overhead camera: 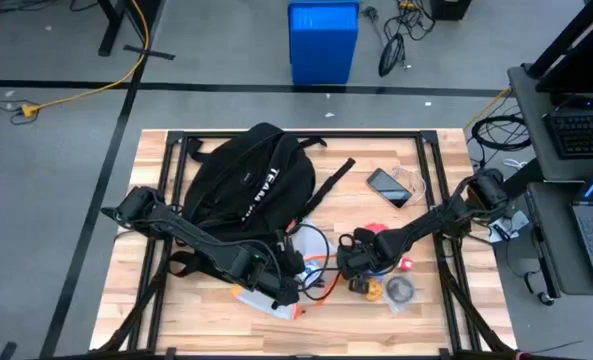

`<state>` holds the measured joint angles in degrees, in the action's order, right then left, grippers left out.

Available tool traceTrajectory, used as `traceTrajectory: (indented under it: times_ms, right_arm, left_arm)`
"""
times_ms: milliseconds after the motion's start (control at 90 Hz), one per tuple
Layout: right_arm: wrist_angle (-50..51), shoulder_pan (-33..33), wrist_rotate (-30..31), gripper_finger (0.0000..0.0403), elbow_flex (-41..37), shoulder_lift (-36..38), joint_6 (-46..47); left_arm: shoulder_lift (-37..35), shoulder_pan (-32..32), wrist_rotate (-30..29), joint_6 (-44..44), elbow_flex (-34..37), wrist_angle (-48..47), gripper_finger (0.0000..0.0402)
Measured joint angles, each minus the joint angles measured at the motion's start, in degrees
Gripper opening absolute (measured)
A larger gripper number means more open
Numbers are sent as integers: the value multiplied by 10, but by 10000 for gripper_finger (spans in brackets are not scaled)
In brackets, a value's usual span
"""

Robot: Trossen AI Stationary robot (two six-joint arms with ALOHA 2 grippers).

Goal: Unpack backpack
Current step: Put the candy bar into the orange zip bag

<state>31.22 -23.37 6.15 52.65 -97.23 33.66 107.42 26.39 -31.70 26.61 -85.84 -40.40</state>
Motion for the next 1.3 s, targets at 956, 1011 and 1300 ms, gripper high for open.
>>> traceTrajectory:
  times_ms: [956, 1011, 1300]
  right_arm:
    - [-279, -48, 23, 95, 3, 101, -107]
    - [-293, -44, 39, 95, 3, 99, -118]
    - [-336, -11, 63, 95, 3, 74, -166]
  left_arm:
    - [0, 0, 0, 0, 0, 10, 0]
    - [0, -1, 0, 0, 0, 10, 0]
    - [0, -2, 0, 0, 0, 11, 0]
